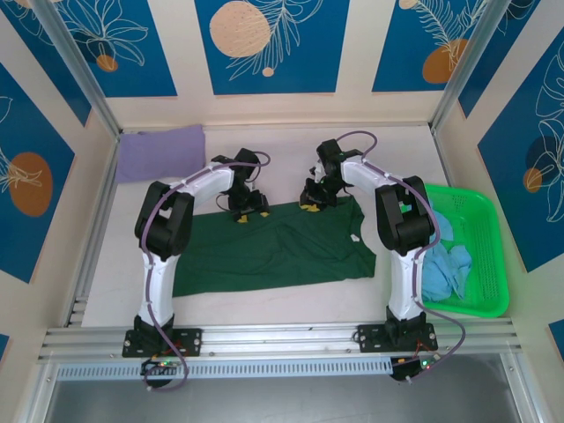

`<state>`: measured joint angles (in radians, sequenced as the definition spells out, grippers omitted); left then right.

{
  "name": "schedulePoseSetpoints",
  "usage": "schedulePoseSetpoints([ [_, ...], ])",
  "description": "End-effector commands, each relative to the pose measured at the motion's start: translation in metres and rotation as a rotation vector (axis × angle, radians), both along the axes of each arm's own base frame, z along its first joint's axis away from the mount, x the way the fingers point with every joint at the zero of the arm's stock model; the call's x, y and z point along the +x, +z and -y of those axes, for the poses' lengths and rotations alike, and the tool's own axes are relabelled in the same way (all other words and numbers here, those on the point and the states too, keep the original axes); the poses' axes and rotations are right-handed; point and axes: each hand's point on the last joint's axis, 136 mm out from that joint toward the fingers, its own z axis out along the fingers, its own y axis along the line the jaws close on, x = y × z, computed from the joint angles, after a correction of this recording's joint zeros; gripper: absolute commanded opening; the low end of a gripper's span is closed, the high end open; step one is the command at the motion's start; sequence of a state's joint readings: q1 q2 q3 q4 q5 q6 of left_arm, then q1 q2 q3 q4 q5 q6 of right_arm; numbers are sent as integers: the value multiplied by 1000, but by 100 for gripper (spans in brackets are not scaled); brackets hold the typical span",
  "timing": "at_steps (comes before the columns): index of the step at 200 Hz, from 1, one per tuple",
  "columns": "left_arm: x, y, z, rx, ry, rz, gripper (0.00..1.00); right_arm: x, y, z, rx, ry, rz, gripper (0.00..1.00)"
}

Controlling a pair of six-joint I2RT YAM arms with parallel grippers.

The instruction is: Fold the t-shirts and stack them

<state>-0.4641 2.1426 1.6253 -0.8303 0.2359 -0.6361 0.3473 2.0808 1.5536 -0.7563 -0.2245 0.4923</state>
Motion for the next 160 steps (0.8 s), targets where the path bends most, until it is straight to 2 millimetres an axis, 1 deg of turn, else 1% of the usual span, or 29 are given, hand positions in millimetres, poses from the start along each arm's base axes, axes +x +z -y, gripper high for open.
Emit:
schedulePoseSetpoints([
  [1, -12, -16, -6, 28, -15, -62, 60, -13, -7, -1, -11, 22, -47, 20],
  [11, -12, -16, -5, 26, -16, -62, 60, -13, -7, 1, -22, 21, -44, 23],
  [25, -12, -16, -5, 24, -16, -62, 60, -12, -7, 6, -49, 16, -34, 31],
  [48, -11, -15, -5, 24, -19, -58, 60, -9, -6, 11, -71, 3, -14, 38],
  [60, -12, -15, -5, 24, -21, -60, 61, -10, -6, 8, -61, 4, -13, 43],
  [72, -11, -15, -5, 23, -20, -59, 61, -11, -7, 5, -55, 14, -12, 44],
  [99, -11, -14, -5, 24, -22, -58, 61, -16, -9, -6, -33, 41, -21, 39],
  [112, -10, -13, -4, 25, -23, -56, 61, -18, -10, -8, -34, 50, -21, 33],
  [131, -9, -12, -4, 24, -22, -54, 61, -19, -8, -8, -33, 53, -19, 23],
  [160, -8, -12, -5, 27, -24, -53, 61, -19, 3, -4, -40, 51, 4, 11],
])
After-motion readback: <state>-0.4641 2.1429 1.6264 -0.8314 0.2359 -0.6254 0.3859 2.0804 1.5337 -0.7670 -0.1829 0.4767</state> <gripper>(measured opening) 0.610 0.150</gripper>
